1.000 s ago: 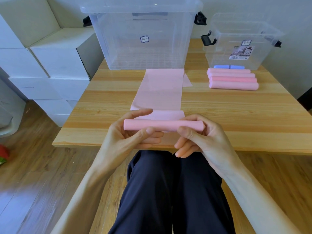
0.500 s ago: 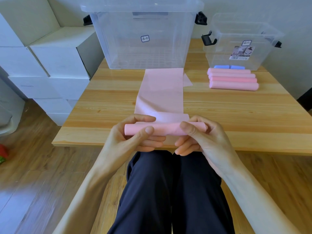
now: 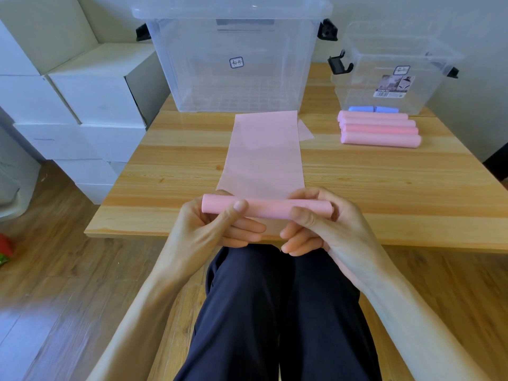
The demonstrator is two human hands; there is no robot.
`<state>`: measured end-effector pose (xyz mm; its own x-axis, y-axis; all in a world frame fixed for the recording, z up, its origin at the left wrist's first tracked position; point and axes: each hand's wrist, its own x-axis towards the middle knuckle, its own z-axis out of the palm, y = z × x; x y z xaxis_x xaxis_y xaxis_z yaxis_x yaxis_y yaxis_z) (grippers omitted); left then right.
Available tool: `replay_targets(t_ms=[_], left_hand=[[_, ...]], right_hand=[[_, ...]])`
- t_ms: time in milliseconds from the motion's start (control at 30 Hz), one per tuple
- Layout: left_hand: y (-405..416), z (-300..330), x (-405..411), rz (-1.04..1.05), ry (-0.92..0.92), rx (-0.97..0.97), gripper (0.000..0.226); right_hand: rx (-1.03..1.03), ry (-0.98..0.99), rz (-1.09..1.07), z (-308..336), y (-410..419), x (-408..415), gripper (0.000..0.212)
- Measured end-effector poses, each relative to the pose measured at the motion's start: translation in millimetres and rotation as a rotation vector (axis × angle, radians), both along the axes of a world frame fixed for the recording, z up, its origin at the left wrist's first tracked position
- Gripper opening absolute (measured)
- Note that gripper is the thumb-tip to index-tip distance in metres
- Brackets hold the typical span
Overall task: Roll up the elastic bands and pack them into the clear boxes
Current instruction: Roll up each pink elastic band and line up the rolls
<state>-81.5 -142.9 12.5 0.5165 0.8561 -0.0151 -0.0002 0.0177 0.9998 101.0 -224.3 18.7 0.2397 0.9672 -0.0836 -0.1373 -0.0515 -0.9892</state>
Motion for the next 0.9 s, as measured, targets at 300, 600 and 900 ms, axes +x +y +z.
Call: replay_targets(t_ms=[300,600,900], left_hand=[[-0.2,0.2,1.4,-0.011,-0.023,-0.047,0.032],[-2.6,0.2,1.9,-0.019,-0.042,-0.02,0.032],[-4.6,0.0,3.2,-0.012,-0.072,-0.059,0.032]], right_hand=[[-0.002,-0.019,-0.013,0.7,-1.5,0.9,0.038],[0.008,0.027,-0.026,2.4,-3.8,0.3,0.046],[0.022,0.05,-0.054,2.5,-6.3,-1.1,0.036]])
